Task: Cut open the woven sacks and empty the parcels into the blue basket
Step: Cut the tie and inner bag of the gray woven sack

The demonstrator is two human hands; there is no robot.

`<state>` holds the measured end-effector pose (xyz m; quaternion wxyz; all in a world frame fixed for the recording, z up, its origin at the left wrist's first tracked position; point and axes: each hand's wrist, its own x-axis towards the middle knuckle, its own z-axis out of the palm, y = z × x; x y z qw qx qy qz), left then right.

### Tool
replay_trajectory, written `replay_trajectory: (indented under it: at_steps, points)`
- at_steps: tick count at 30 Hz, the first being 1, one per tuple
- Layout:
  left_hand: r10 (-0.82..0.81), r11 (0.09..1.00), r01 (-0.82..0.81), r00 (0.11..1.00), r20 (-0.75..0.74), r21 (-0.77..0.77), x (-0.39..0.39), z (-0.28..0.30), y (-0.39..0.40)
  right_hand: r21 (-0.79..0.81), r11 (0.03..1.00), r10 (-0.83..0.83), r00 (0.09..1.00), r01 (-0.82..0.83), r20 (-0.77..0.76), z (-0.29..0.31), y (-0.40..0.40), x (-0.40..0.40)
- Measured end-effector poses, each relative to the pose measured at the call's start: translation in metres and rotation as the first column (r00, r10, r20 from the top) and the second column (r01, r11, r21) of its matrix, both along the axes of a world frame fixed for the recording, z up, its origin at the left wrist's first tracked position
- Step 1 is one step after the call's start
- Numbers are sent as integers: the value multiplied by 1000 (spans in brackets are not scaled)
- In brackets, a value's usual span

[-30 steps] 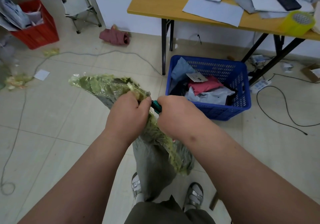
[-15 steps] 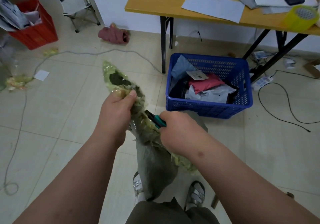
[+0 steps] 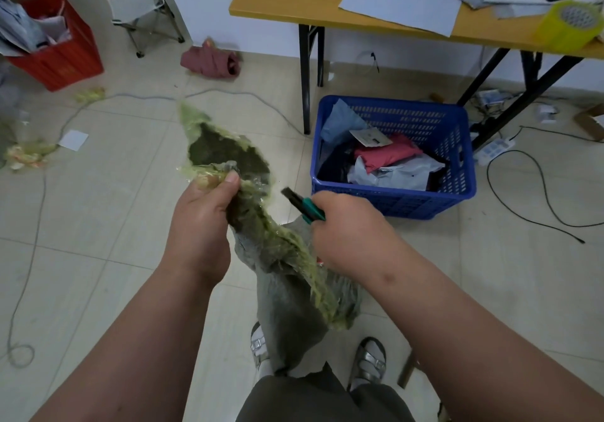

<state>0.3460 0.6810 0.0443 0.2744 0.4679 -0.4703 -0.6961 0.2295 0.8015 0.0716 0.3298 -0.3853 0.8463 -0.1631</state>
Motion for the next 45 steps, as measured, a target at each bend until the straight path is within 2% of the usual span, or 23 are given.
replay_trajectory:
  at_steps: [2, 7, 12, 15, 18, 22, 24, 27, 32, 35, 40, 45]
  points:
    - [0, 1000, 0, 1000, 8, -3, 1, 0, -3, -52, 999, -6, 1000, 7, 10, 6, -3, 4]
    - [-102, 993, 104, 994, 34, -47, -4, -3, -1, 43, 998, 37, 989, -44, 145, 0, -14, 21]
    - [-191, 980, 191, 982, 10, -55, -3, -1, -2, -47, 999, 7, 996, -3, 83, -2, -23, 15]
    - [-135, 990, 134, 990, -25, -43, -3, 1, -5, -32, 999, 7, 994, -4, 105, -6, -15, 19]
    - [-41, 998, 46, 994, -103, 46, 1, -2, -3, -4, 1000, 13, 994, -13, 108, -9, -6, 22]
    - [-150, 989, 149, 987, -56, -20, -5, -1, 10, -46, 998, 48, 999, -48, 10, -10, -21, 19]
    - [-93, 996, 92, 992, -82, -22, -5, 5, 3, -46, 998, 44, 999, -44, -4, -13, -19, 18]
    - [26, 998, -19, 993, -118, 59, 4, 5, -7, 28, 999, 29, 999, -30, 20, -23, -1, 20]
    - [56, 983, -28, 986, -155, 179, 8, -2, 2, 84, 993, 84, 996, -82, -20, -30, 6, 15]
    - [110, 974, -70, 977, -184, 214, 10, -1, -2, 113, 990, 86, 996, -88, 16, -30, 17, 15]
    - [51, 985, -24, 987, -153, 170, -2, 0, 10, -21, 1000, -12, 994, 14, 106, -28, 3, 27]
    - [39, 988, -14, 987, -158, 156, -1, 3, 8, 31, 999, -31, 996, 29, 82, -31, 10, 27]
